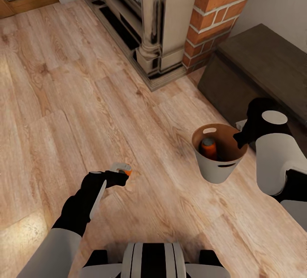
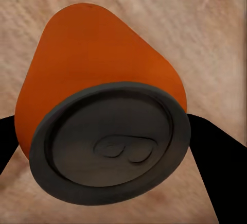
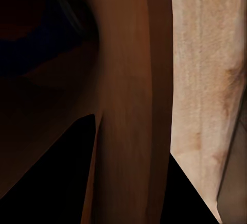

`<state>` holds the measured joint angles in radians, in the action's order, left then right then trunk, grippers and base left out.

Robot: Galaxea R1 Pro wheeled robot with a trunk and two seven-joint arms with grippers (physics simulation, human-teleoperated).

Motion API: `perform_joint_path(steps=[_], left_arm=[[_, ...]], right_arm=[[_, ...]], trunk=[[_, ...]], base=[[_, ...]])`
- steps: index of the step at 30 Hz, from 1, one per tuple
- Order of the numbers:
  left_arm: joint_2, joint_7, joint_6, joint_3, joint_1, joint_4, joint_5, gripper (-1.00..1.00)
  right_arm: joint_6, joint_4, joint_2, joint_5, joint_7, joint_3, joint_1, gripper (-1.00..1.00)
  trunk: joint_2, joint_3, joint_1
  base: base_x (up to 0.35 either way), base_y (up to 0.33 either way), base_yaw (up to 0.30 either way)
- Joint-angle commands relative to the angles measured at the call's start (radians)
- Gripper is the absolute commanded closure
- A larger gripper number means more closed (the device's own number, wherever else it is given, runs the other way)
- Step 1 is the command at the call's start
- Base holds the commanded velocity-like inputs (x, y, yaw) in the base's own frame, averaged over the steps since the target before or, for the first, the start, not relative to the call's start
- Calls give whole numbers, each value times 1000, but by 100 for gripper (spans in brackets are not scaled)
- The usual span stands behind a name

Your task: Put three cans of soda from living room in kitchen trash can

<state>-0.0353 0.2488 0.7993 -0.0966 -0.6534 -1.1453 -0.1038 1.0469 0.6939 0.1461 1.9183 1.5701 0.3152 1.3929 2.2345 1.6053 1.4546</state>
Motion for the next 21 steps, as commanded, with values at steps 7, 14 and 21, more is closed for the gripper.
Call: perform_joint_path(steps=[7,14,21], left_arm=[[0,0,1,0,0,-1,0,100],[6,7,37,-1,0,-3,3,100],[10,63,135,-4,-13,-1,2,100]], right_arm=[[0,0,1,-5,1,1,-4,100],[0,0,-3,-10,1,-2,-48,100],[0,-1,-8,-19,1,0,-71,100]], trunk=[[-49,-22,-27],[-98,-44,-54],[-147,-66,-81]], base=[[0,0,0],[0,0,0],[0,0,0]])
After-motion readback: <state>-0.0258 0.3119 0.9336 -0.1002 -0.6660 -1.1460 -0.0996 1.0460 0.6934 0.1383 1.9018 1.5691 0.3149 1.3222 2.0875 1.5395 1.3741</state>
